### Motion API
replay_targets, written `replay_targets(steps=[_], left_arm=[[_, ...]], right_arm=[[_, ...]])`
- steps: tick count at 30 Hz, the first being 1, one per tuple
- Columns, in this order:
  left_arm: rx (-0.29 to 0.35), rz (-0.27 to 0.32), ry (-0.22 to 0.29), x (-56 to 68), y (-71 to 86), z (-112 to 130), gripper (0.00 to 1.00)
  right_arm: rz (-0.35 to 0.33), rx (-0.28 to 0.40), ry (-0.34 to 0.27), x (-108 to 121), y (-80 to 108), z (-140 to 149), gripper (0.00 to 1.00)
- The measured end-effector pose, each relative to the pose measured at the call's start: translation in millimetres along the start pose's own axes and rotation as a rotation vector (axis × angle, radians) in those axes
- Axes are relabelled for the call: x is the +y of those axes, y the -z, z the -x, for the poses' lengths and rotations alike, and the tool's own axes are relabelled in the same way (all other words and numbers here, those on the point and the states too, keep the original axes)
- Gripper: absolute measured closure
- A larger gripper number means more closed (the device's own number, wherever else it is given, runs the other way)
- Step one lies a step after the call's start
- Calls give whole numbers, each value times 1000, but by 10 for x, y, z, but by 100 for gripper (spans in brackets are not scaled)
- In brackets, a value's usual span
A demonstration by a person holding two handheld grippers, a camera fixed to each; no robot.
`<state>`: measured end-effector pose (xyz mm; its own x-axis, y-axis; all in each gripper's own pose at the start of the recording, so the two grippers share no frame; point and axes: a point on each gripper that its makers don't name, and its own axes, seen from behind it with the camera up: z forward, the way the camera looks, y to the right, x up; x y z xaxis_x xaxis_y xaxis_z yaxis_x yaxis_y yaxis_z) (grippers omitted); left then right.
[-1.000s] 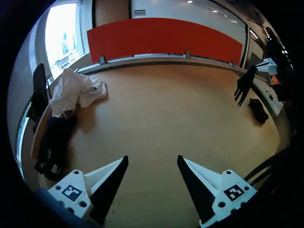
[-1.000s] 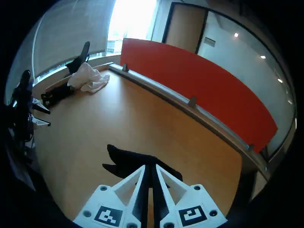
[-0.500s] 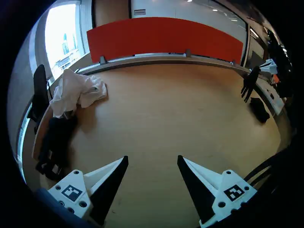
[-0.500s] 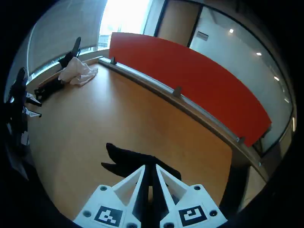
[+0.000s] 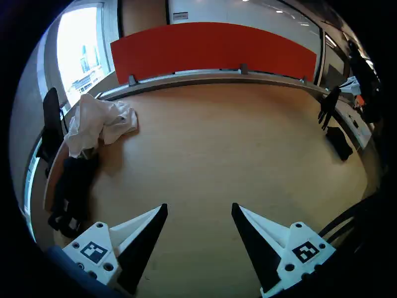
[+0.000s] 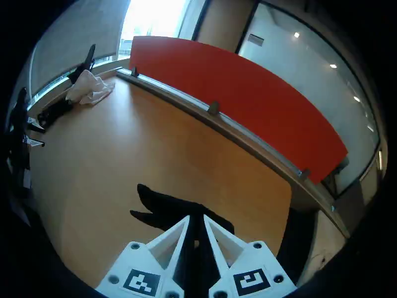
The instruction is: Fold towel
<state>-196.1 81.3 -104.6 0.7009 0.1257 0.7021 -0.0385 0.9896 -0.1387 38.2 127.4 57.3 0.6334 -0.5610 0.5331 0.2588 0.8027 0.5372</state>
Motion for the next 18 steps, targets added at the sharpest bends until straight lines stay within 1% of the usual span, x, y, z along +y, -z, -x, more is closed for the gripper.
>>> replay_targets(steps=[8, 18], left_arm=[[-1, 1, -2, 41, -9, -24, 4], [-3, 3, -9, 65, -24, -53, 4]], right_arm=[[19, -29, -7, 196, 36, 141, 96], [22, -49, -10, 245, 68, 270, 96]])
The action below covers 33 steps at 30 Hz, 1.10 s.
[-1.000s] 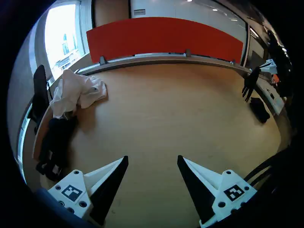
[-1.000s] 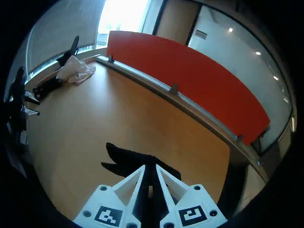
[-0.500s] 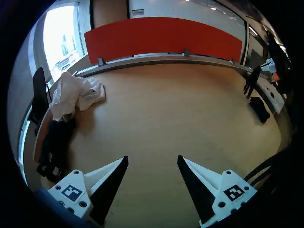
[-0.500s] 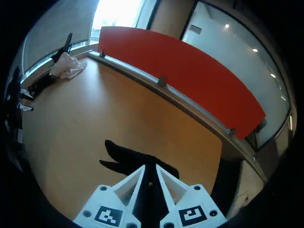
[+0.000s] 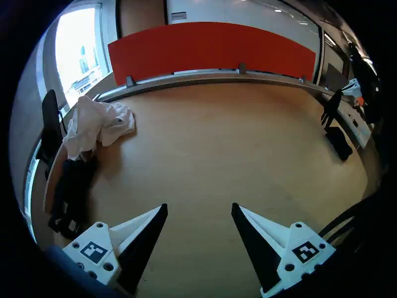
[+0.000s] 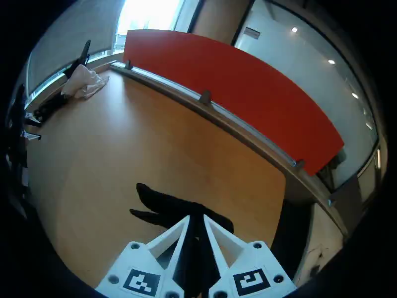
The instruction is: Fold towel
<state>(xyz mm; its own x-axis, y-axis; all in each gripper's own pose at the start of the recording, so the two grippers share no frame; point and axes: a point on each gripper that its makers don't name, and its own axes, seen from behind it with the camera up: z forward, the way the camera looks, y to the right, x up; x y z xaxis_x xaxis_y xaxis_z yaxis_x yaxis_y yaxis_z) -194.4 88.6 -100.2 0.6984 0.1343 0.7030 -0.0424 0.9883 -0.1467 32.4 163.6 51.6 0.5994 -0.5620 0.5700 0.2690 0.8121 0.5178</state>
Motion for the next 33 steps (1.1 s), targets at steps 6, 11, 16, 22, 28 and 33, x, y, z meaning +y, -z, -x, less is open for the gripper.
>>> replay_targets(steps=[6, 11, 16, 22, 28, 33], left_arm=[[2, 4, -5, 14, 8, -22, 4], [2, 7, -7, 21, 23, -30, 4], [2, 9, -9, 24, 39, -18, 4], [1, 12, -13, 28, 51, -2, 4], [-1, 14, -17, 29, 58, 19, 4], [0, 16, -19, 33, 58, 21, 4]], right_arm=[[2, -13, -12, 9, 53, 122, 96], [9, -37, -24, 36, 139, 317, 96], [22, -72, -40, 64, 245, 587, 96], [37, -113, -67, 60, 361, 913, 96], [38, -136, -90, -11, 423, 1131, 96], [34, -142, -103, -90, 438, 1216, 96]])
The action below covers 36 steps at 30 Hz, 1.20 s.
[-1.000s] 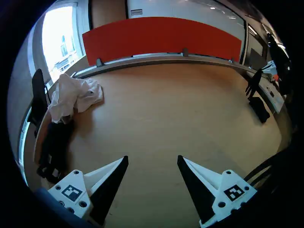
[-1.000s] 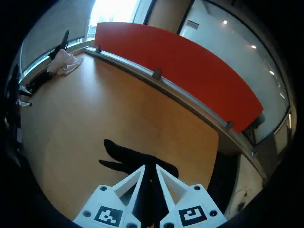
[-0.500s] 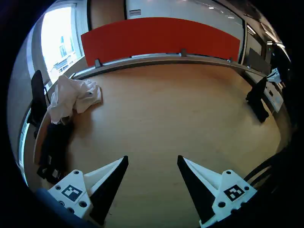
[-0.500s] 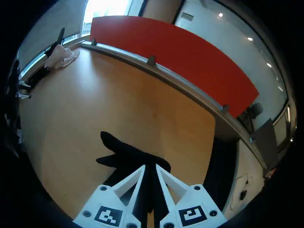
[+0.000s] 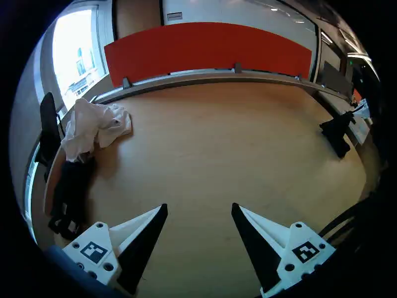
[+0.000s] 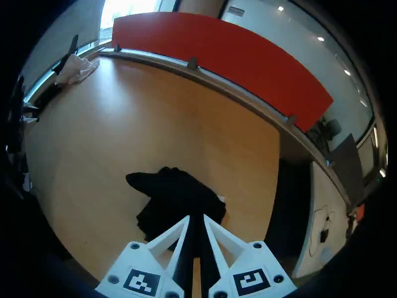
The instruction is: Fold towel
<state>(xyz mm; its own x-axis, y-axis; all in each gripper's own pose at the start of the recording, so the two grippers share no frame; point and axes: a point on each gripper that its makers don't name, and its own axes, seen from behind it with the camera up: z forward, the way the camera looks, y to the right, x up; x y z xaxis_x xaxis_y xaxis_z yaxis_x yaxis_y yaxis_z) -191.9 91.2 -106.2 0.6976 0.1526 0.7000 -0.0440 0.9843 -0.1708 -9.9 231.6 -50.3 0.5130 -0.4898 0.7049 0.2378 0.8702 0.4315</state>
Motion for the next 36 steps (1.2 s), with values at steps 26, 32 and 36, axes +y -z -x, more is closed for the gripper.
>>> replay_targets(steps=[26, 32, 36], left_arm=[[7, 6, 1, -19, 6, 4, 4], [10, 4, 1, -35, 24, 5, 4], [9, 4, 1, -54, 32, 12, 4]], right_arm=[[-17, 15, 18, -167, 13, -137, 96], [-19, 18, 24, -194, 13, -171, 96], [-18, 19, 23, -205, 14, -180, 96]])
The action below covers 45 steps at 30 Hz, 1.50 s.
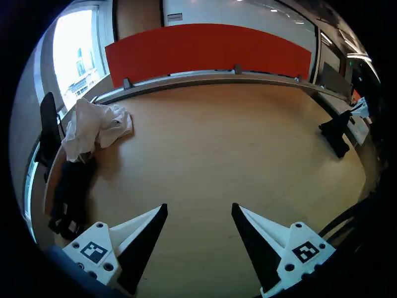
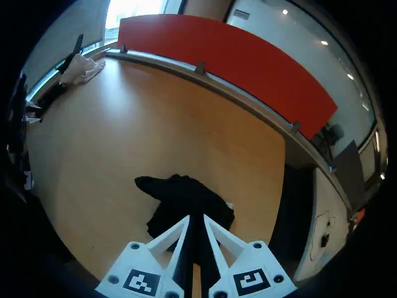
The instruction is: Fold towel
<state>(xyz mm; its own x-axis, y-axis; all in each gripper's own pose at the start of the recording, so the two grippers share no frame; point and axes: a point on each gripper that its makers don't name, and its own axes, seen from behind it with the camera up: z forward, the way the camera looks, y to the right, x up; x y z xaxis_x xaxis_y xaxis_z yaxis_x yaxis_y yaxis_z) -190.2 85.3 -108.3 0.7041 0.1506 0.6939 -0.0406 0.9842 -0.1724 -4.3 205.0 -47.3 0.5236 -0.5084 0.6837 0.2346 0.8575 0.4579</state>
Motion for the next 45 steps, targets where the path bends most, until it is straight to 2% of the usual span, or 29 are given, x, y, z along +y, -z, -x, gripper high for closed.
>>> replay_targets(steps=[8, 20, 25, 32, 45], left_arm=[[-1, -2, -5, -21, 19, 12, 4], [-9, 0, -27, -40, 26, 14, 4], [-11, 1, -32, -31, 26, 16, 4], [-17, -6, -36, -47, 46, 34, 4], [-31, -24, -47, -60, 53, 55, 4]], right_arm=[[7, -22, 1, -10, 2, 147, 96], [42, -128, -57, 132, -11, 844, 96], [48, -165, -60, 146, -42, 1044, 96], [61, -230, -76, 176, -147, 1325, 96], [46, -285, -137, 67, -401, 1613, 96]])
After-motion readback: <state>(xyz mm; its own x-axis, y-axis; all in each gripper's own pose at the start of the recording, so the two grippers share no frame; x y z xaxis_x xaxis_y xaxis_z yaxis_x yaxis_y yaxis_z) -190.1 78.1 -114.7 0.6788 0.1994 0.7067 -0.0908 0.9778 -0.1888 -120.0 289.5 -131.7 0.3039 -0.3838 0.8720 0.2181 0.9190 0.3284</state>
